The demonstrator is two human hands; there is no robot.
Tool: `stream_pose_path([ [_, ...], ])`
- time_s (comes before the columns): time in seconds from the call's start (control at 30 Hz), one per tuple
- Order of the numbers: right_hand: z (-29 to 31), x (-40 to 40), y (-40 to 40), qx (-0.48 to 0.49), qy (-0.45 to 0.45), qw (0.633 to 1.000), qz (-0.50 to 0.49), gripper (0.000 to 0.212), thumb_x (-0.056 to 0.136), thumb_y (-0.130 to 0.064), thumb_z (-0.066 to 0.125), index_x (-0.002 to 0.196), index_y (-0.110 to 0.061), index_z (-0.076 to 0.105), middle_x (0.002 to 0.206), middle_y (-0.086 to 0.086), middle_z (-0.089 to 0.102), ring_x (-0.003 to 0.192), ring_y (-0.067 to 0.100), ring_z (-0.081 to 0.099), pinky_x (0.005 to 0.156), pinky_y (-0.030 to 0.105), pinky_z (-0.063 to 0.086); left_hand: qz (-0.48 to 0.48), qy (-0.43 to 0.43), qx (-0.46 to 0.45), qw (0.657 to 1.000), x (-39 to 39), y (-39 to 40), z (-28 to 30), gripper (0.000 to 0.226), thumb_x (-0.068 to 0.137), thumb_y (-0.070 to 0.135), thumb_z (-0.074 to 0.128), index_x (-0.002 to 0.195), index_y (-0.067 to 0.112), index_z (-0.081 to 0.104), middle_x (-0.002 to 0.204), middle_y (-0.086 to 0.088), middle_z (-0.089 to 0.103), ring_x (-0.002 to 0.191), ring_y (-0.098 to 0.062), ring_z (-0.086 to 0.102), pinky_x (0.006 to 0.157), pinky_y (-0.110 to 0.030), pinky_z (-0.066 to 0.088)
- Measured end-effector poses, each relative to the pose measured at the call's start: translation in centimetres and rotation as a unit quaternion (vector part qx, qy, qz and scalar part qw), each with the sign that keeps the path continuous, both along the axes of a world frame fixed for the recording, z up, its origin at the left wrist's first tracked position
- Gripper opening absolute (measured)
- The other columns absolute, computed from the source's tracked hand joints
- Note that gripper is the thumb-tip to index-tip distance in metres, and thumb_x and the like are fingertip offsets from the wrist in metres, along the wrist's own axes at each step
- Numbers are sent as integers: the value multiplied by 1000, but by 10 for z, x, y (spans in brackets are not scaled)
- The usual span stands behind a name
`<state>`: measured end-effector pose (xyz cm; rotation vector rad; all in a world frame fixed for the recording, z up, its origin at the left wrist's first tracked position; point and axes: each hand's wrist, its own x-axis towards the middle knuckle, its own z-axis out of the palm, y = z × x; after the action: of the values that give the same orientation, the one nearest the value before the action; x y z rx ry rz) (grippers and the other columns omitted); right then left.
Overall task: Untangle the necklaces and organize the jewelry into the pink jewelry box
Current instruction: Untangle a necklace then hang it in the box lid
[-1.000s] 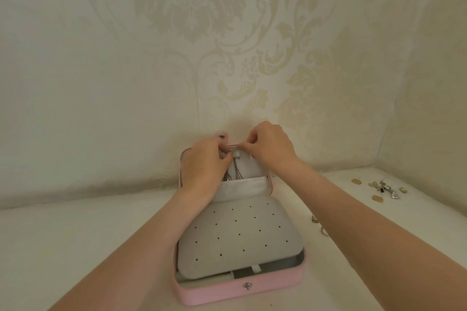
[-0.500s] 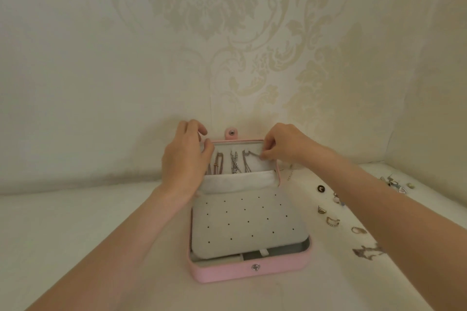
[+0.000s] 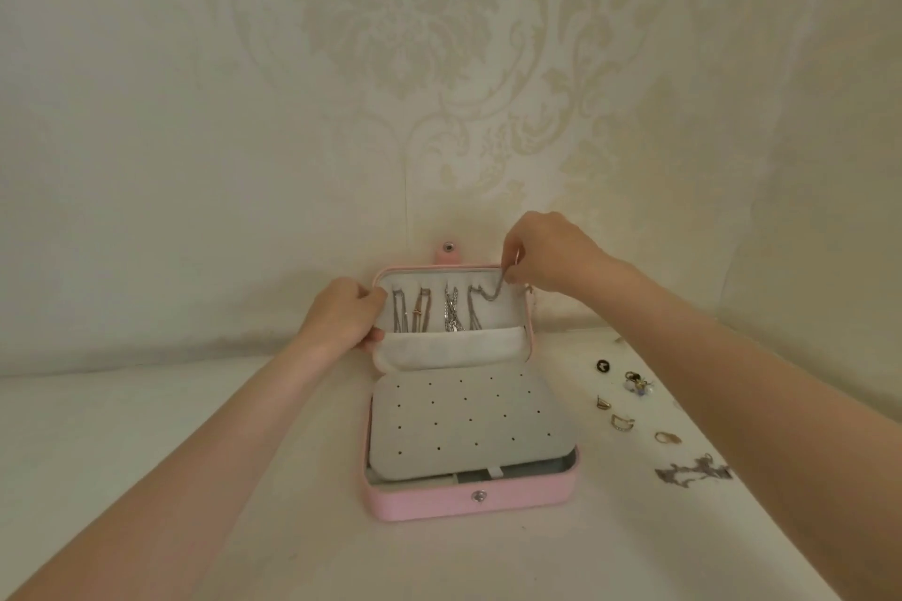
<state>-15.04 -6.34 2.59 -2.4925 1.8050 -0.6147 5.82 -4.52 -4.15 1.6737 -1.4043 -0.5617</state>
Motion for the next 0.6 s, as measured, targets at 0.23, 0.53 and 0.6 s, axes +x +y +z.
stream_pose_path([
  [0.23, 1, 9, -1, -63, -134, 989, 28, 16, 78, 4, 58, 81, -2, 71, 78, 15, 70, 66, 18, 56, 72, 29, 49, 10, -36, -65, 997, -8, 2, 4, 24, 99, 24, 37, 79, 15, 47, 60, -5, 57, 58, -22, 59, 78, -43, 53],
  [0.53, -32, 10, -6, -81, -200, 975, 59, 12, 77, 4, 60, 81, -2, 70, 81, 14, 69, 81, 31, 66, 81, 39, 51, 18, -51, -80, 995, -8, 0, 0, 22, 100, 24, 35, 95, 8, 49, 73, 1, 51, 57, -14, 54, 56, -27, 38],
  [0.6, -38, 9, -6, -74, -193, 976, 69, 11, 78, 2, 63, 84, -3, 70, 85, 14, 69, 84, 29, 65, 82, 36, 50, 22, -56, -84, 995, -8, 0, -1, 22, 100, 23, 35, 94, 7, 49, 72, 1, 50, 57, -13, 52, 53, -24, 36],
])
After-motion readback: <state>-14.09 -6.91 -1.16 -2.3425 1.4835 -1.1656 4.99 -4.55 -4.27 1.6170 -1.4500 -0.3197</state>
